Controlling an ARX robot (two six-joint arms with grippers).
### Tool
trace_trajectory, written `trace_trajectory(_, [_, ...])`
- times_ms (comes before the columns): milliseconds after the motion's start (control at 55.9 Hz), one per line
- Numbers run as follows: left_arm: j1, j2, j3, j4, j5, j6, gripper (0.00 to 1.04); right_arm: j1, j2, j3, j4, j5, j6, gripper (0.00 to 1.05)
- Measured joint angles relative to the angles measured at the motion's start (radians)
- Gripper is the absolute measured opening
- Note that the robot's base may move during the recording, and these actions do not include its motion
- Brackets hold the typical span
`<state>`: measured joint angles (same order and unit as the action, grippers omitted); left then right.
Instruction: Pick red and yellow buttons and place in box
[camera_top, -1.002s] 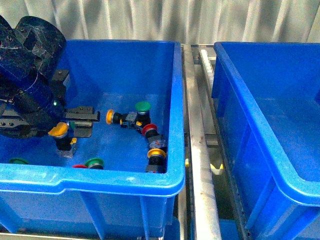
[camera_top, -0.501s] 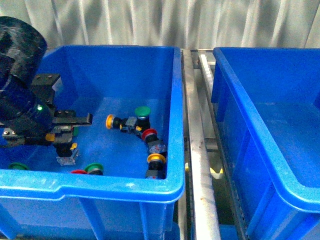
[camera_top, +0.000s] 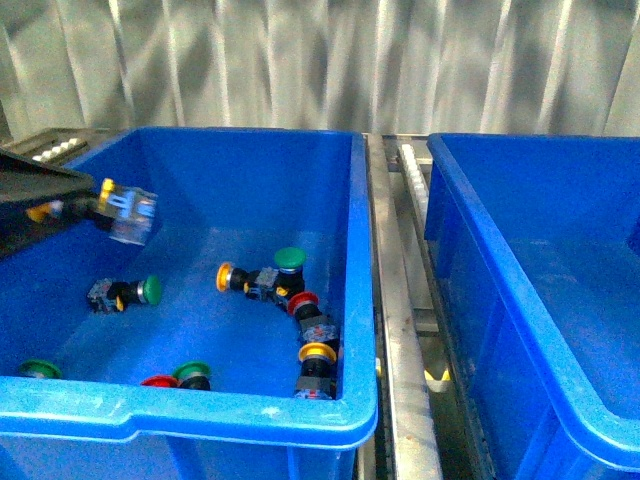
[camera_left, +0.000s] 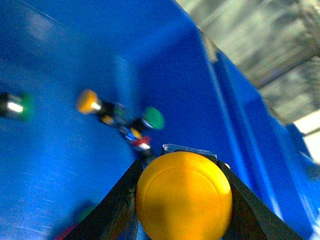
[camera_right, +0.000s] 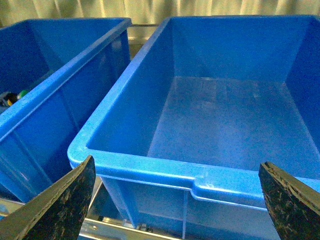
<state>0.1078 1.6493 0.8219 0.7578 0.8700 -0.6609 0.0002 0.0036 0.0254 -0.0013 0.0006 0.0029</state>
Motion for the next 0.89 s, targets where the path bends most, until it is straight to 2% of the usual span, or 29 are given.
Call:
trace_trajectory(125, [-0.151, 0.022, -0.069, 0.306, 0.027, -0.257, 0.34, 0.0, 0.0, 0.0, 0.0, 0.0, 0.0, 0.98])
trace_trajectory(215, [-0.268, 0.023, -0.058, 0.446, 0.011, -0.388, 0.34, 0.0, 0.0, 0.0, 0.0, 0.001, 0.0, 0.98])
trace_trajectory(286, [-0.378, 0.036, -0.019, 0.515, -0.024, -0.479, 0.34, 0.0, 0.0, 0.0, 0.0, 0.0, 0.0, 0.98])
trace_trajectory(393, [-0.486, 0.091, 0.053, 0.54, -0.076, -0.553, 0.34, 0.0, 0.0, 0.0, 0.0, 0.0, 0.0, 0.98])
trace_trajectory(554, [-0.563, 0.129, 0.11, 0.54, -0.096, -0.583, 0.34, 0.0, 0.0, 0.0, 0.0, 0.0, 0.0, 0.98])
trace_trajectory(805, [-0.609, 0.133, 0.15, 0.478, -0.115, -0.565, 0.34, 0.003, 0.002, -0.003, 0.008, 0.014, -0.016, 0.98])
trace_trajectory(858, [-0.612, 0.133, 0.15, 0.46, -0.115, -0.554, 0.34, 0.01, 0.055, -0.013, 0.145, 0.098, -0.112, 0.98])
trace_trajectory(894, [-0.612, 0.133, 0.15, 0.448, -0.116, -0.545, 0.34, -0.02, 0.144, -0.01, 0.352, 0.093, -0.233, 0.98])
